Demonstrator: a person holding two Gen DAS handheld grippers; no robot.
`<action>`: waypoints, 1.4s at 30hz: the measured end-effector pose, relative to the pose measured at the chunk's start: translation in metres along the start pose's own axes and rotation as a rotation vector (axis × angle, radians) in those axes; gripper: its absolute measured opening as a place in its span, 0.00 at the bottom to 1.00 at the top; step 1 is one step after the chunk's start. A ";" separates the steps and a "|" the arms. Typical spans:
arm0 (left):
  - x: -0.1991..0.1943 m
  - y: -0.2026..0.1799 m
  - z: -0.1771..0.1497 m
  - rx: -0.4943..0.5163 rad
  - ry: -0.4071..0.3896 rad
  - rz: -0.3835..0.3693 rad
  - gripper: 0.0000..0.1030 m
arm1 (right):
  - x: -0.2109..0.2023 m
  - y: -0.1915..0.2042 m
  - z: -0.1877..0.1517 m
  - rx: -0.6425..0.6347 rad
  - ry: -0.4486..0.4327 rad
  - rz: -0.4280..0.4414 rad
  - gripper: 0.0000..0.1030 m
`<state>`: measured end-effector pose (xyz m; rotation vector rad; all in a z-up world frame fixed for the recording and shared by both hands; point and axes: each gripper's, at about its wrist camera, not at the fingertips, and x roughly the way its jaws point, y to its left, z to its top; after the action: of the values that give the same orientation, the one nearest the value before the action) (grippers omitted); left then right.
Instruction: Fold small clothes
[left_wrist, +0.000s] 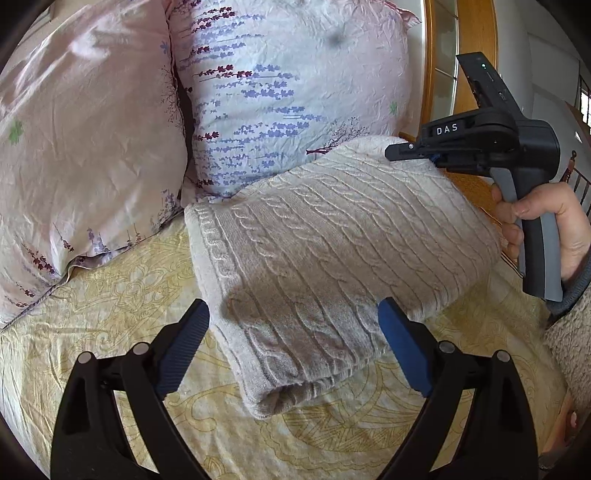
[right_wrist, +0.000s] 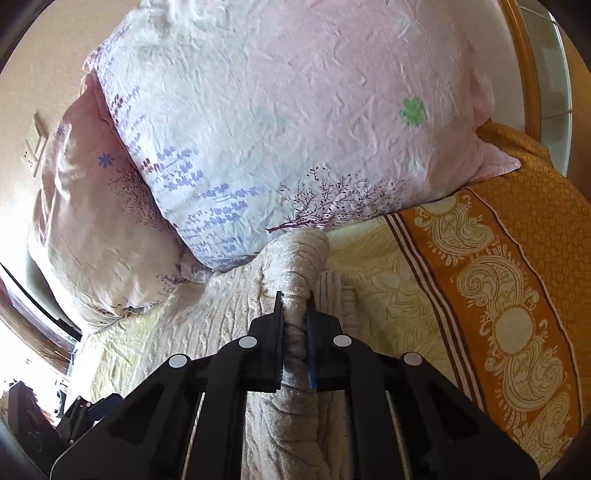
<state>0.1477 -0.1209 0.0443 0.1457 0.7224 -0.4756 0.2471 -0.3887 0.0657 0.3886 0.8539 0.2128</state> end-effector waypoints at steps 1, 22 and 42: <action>0.001 0.001 0.000 -0.003 0.003 0.000 0.90 | 0.009 -0.003 -0.002 0.005 0.032 -0.030 0.09; 0.019 0.085 0.009 -0.406 0.053 -0.183 0.94 | -0.007 -0.062 -0.040 0.308 0.234 0.173 0.66; 0.099 0.108 0.007 -0.741 0.168 -0.471 0.61 | 0.023 -0.047 -0.061 0.292 0.327 0.347 0.40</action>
<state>0.2669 -0.0645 -0.0199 -0.7001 1.0608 -0.6156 0.2165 -0.4083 -0.0053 0.7915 1.1409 0.4849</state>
